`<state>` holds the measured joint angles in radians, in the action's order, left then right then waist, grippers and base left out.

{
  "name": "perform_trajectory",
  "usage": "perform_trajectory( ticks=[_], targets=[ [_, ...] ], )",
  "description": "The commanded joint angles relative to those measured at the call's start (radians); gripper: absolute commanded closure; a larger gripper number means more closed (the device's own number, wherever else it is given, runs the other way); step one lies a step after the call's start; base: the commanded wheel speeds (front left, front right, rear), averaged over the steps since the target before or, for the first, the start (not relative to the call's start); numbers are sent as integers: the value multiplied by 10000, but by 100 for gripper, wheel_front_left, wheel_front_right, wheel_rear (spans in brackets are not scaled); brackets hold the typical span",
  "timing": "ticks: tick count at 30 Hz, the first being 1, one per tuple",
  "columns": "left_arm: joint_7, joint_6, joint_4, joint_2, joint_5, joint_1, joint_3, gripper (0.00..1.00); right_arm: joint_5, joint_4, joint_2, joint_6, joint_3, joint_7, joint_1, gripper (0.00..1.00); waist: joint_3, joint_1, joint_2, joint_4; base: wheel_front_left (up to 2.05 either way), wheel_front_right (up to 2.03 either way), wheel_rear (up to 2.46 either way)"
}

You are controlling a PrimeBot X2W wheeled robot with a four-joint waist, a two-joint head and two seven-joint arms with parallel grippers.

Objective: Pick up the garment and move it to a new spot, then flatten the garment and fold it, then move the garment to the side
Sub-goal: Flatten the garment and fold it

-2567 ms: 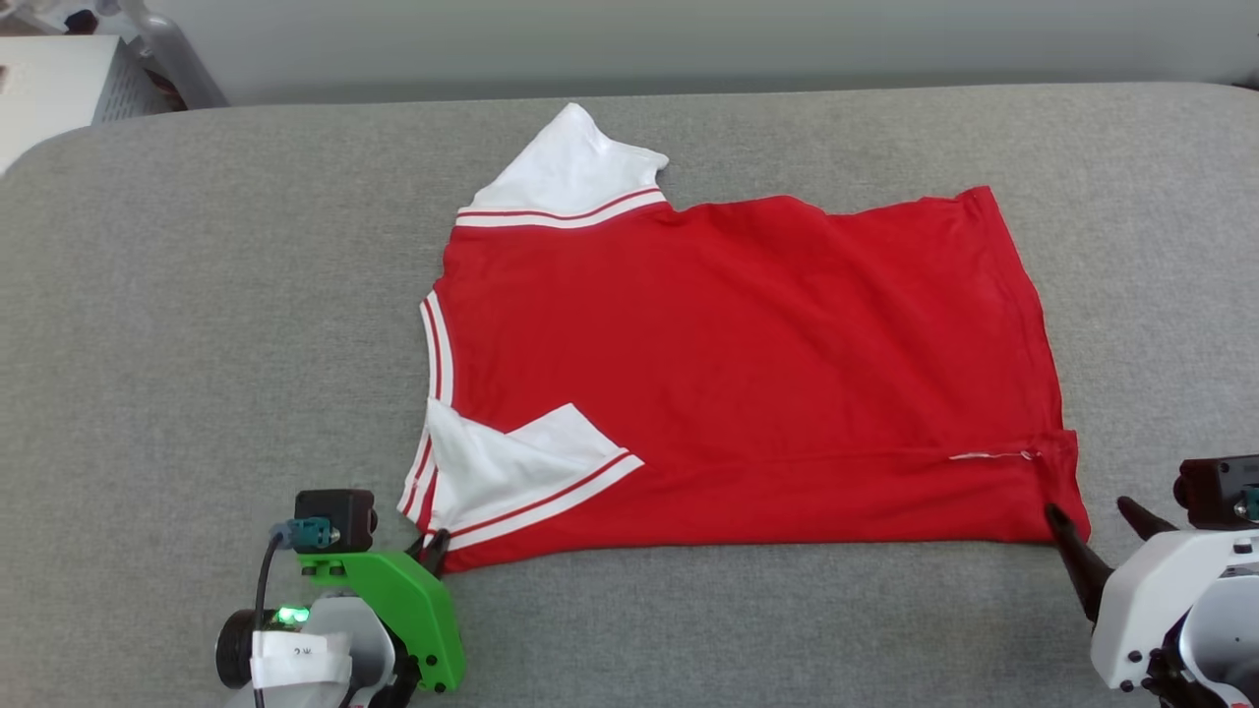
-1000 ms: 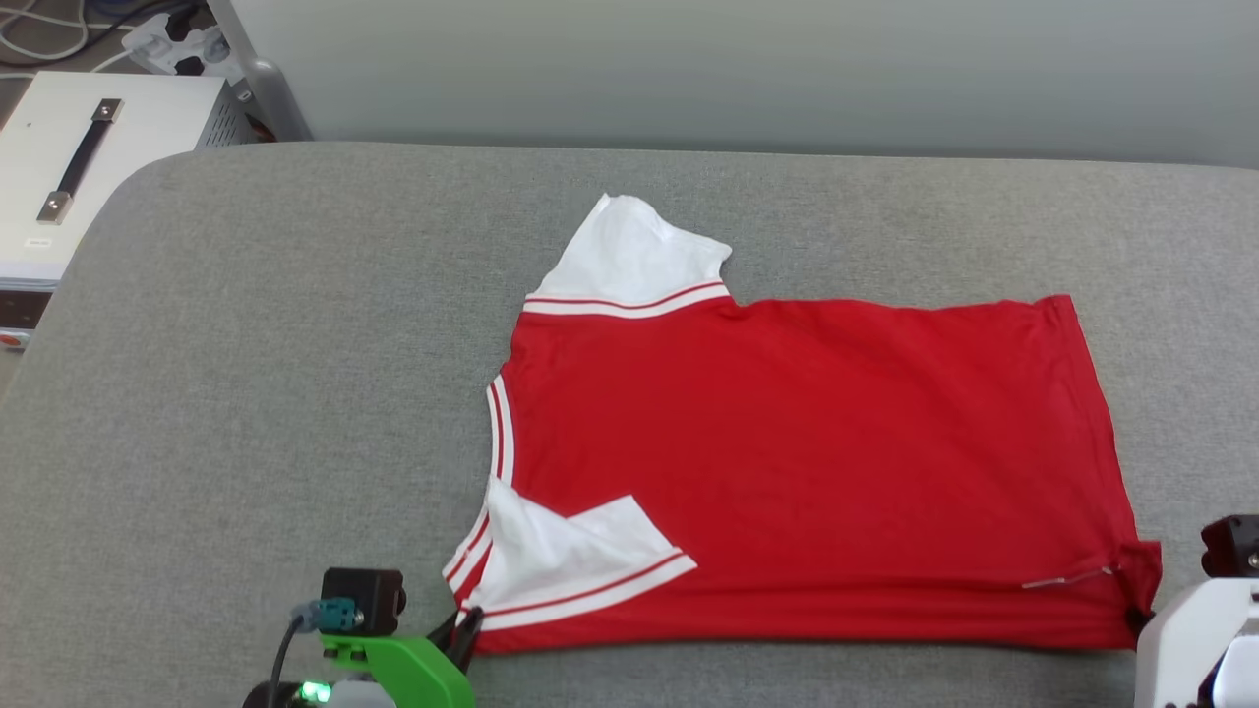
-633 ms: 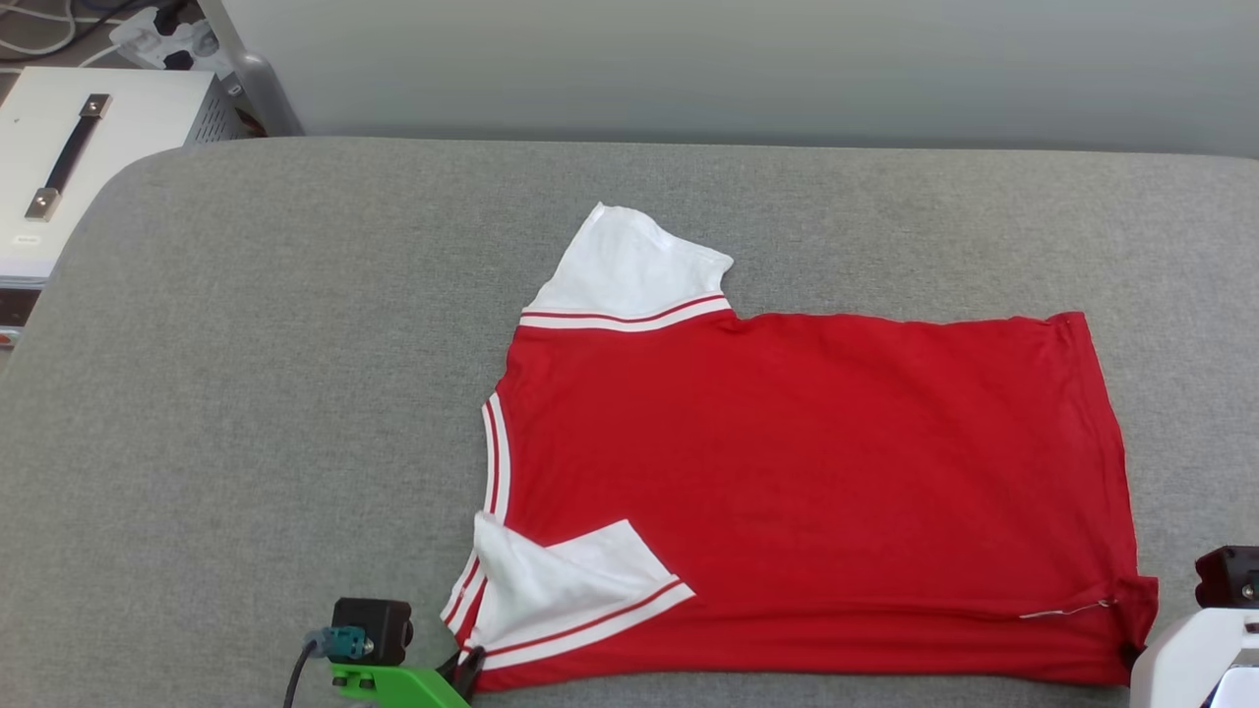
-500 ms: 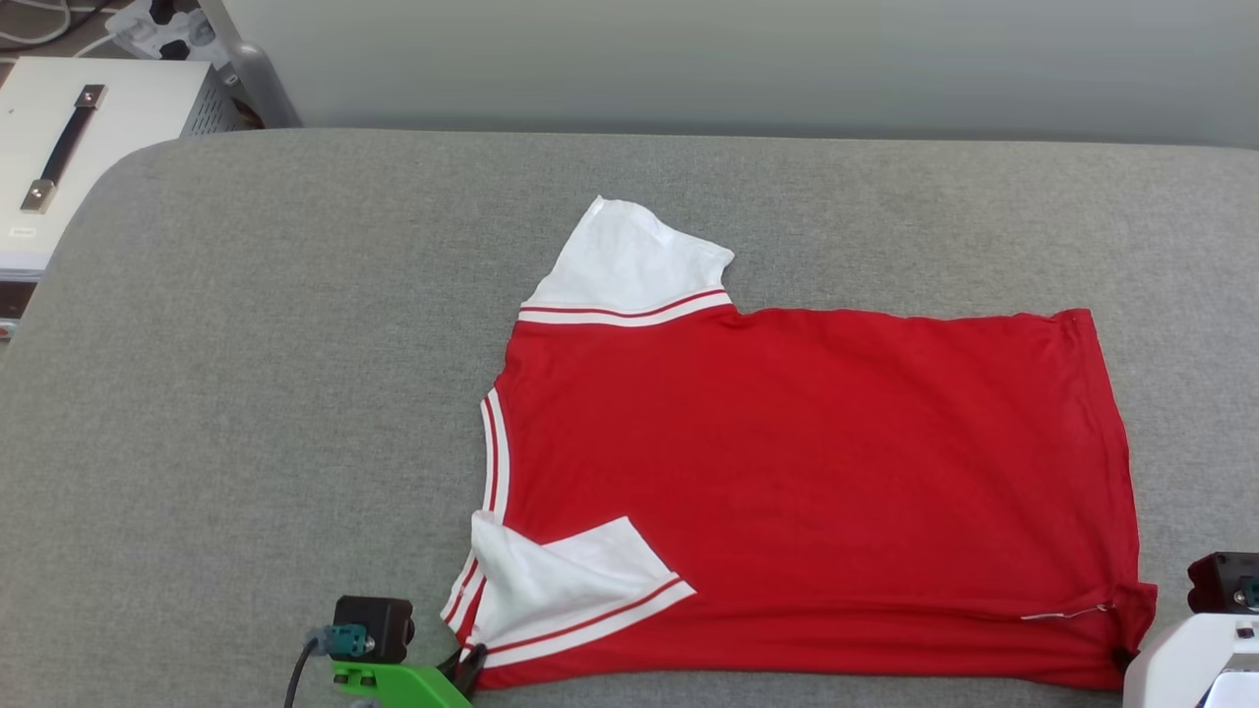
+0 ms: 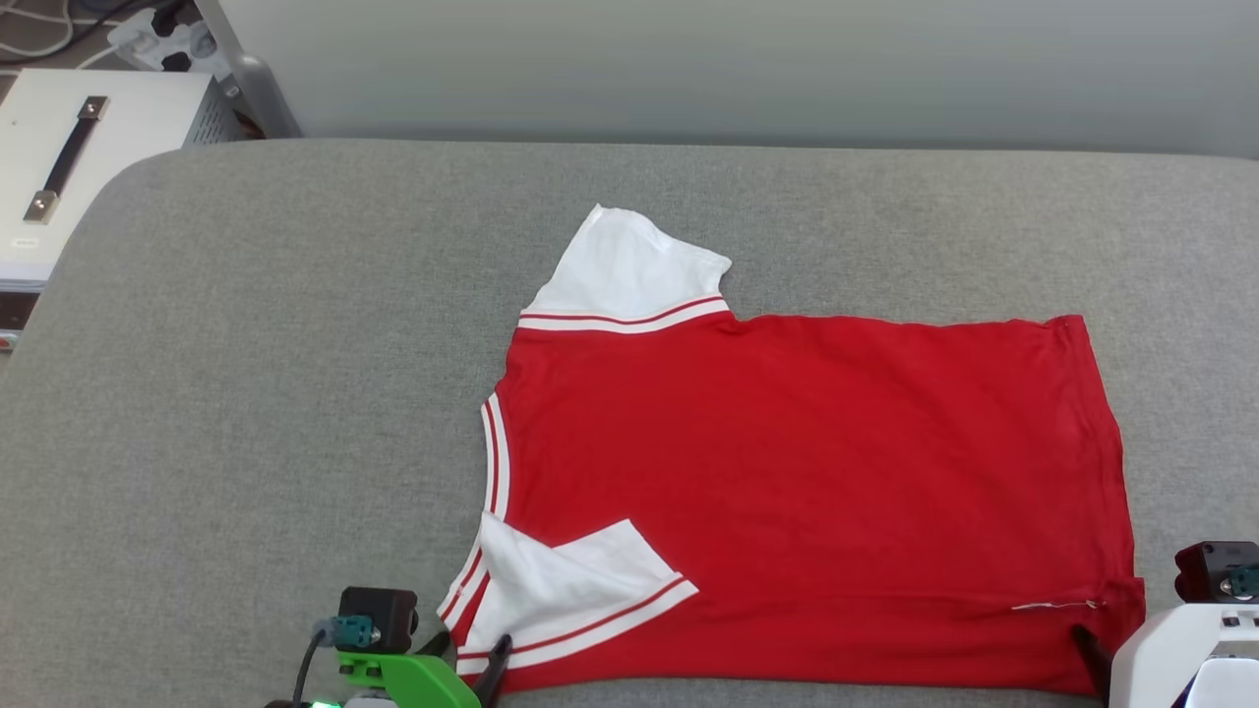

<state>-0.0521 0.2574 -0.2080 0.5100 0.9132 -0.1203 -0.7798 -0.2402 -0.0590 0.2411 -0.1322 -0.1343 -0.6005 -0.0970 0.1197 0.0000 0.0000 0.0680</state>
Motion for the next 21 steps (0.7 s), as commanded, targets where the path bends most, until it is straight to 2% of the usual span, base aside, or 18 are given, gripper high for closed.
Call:
perform_trajectory(
  ticks=[1,6,13,21],
  targets=[
    [90,98,-85,90,-58,-7,30,0,-91,-4,27,15,18,175,119,0,-189,0,0,-14,0,0,0],
    [838,169,372,160,-281,-102,310,0,-289,555,68,15,119,830,210,0,-539,0,0,-45,0,0,0],
    [2537,92,1042,202,-993,-334,703,0,-396,1636,-84,15,302,2673,397,0,-721,0,0,-124,0,0,0],
    [3128,-121,1437,-354,-2117,-81,1597,0,-333,1828,-553,15,509,4777,320,0,-666,0,0,-284,0,0,0]
  ],
)
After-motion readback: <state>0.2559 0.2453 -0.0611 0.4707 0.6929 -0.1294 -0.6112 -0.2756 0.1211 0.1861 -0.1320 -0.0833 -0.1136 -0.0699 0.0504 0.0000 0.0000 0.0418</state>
